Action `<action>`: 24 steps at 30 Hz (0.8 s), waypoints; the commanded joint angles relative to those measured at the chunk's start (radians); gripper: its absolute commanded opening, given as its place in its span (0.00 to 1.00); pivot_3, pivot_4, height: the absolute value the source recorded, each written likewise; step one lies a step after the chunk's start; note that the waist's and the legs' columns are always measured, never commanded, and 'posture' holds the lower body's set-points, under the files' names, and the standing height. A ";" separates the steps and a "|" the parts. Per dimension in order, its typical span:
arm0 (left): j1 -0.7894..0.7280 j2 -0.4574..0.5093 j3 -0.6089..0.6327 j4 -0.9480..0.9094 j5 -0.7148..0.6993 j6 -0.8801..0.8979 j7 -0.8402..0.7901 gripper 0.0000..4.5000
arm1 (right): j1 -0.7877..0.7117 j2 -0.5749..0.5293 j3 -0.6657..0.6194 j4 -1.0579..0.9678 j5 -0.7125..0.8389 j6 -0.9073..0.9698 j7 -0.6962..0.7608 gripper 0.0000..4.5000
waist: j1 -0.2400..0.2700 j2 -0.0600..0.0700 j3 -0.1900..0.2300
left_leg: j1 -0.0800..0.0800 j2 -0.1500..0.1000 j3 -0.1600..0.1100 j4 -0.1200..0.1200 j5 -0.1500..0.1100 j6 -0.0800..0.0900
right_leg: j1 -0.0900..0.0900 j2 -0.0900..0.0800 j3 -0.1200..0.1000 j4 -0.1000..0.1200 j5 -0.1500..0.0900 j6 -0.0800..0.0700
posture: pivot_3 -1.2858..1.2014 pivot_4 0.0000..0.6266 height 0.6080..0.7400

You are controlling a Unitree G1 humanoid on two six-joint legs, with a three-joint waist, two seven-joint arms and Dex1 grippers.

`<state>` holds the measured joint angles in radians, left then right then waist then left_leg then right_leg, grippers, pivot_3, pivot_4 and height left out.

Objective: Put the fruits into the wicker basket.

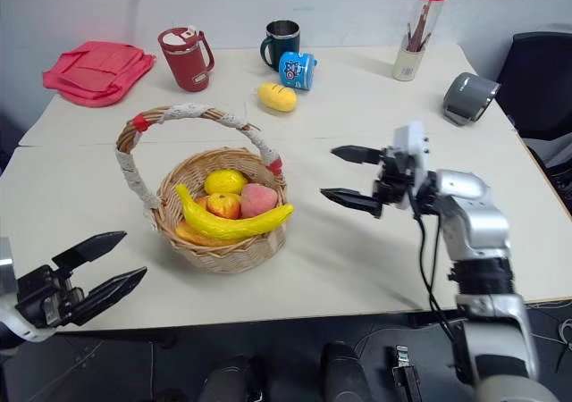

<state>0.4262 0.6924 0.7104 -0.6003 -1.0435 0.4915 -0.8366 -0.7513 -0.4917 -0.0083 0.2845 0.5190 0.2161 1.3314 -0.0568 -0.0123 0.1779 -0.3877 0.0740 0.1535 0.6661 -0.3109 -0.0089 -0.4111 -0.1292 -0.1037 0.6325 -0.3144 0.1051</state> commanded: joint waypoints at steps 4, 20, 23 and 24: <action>-0.003 0.039 0.006 -0.057 -0.003 0.005 -0.003 1.00 | -0.199 0.131 0.115 0.143 0.001 0.056 0.181 0.96 | 0.000 0.000 0.000 | -0.001 0.000 0.000 0.000 0.000 0.000 | -0.001 0.000 0.000 0.004 0.000 -0.001 | 0.52 0.24 1.00; -0.047 0.019 -0.045 -0.061 0.034 -0.002 0.015 1.00 | -0.163 0.087 0.068 0.110 -0.030 -0.012 0.211 0.04 | 0.010 0.000 0.000 | -0.002 -0.002 -0.003 0.000 -0.001 0.001 | 0.000 -0.002 0.000 0.004 0.000 -0.001 | 0.52 0.24 1.00; -0.081 0.029 -0.075 -0.036 0.041 0.002 0.006 1.00 | -0.097 0.044 0.021 -0.023 0.004 0.056 0.136 0.04 | 0.016 0.000 0.000 | -0.003 -0.004 -0.003 0.001 -0.001 0.002 | 0.000 -0.003 0.000 0.004 0.000 -0.001 | 0.52 0.24 1.00; -0.100 0.034 -0.090 -0.022 0.043 0.005 0.001 1.00 | -0.068 0.023 0.000 -0.076 0.019 0.083 0.112 0.04 | 0.017 0.000 0.000 | -0.003 -0.004 -0.003 0.001 -0.001 0.002 | 0.000 -0.002 0.000 0.004 0.000 -0.001 | 0.52 0.24 1.00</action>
<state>0.3426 0.7140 0.6337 -0.6370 -1.0081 0.5016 -0.8238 -0.8275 -0.4436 0.0542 0.3180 0.4800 0.2669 1.4792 -0.0396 -0.0121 0.1781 -0.3904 0.0704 0.1508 0.6671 -0.3120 -0.0070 -0.4114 -0.1316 -0.1039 0.6359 -0.3148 0.1043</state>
